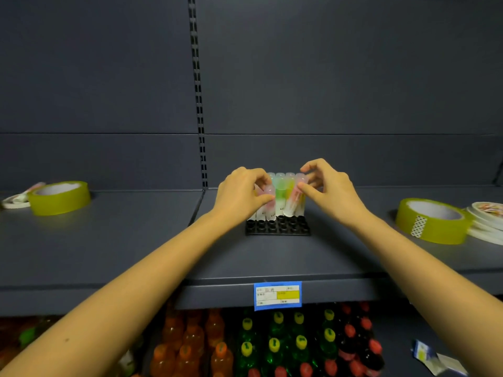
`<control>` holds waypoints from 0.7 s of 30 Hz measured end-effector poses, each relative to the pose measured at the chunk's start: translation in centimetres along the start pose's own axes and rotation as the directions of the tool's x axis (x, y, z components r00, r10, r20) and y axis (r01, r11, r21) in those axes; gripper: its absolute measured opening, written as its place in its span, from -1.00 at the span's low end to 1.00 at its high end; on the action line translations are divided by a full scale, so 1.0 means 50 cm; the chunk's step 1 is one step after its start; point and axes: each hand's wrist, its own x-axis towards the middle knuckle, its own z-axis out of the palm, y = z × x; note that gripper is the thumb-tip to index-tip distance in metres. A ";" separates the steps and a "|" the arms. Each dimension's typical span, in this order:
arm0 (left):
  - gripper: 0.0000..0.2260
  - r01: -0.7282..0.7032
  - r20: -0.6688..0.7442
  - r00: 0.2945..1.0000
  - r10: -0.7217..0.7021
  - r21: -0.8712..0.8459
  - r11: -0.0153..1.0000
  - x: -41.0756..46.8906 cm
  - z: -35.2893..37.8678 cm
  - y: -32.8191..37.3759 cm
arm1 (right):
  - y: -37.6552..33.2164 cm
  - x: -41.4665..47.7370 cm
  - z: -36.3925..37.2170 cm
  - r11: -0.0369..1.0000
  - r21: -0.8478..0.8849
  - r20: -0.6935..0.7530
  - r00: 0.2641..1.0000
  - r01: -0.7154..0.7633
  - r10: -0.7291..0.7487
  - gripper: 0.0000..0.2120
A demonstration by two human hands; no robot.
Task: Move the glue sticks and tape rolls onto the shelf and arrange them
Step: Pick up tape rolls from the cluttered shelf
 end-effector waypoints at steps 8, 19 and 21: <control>-0.72 -0.230 0.017 0.968 0.252 0.473 0.851 0.020 0.007 0.015 | 0.008 0.009 0.011 1.000 0.015 0.029 1.000 0.011 -0.011 -0.78; -0.66 -0.318 0.176 0.947 0.268 0.617 0.720 0.031 0.010 0.009 | -0.005 0.019 0.031 0.995 -0.078 0.075 0.996 0.055 -0.049 -0.83; -0.65 -0.313 0.162 0.949 0.270 0.564 0.764 0.029 0.005 0.008 | -0.011 0.022 0.032 0.987 -0.143 0.099 0.993 0.072 -0.058 -0.83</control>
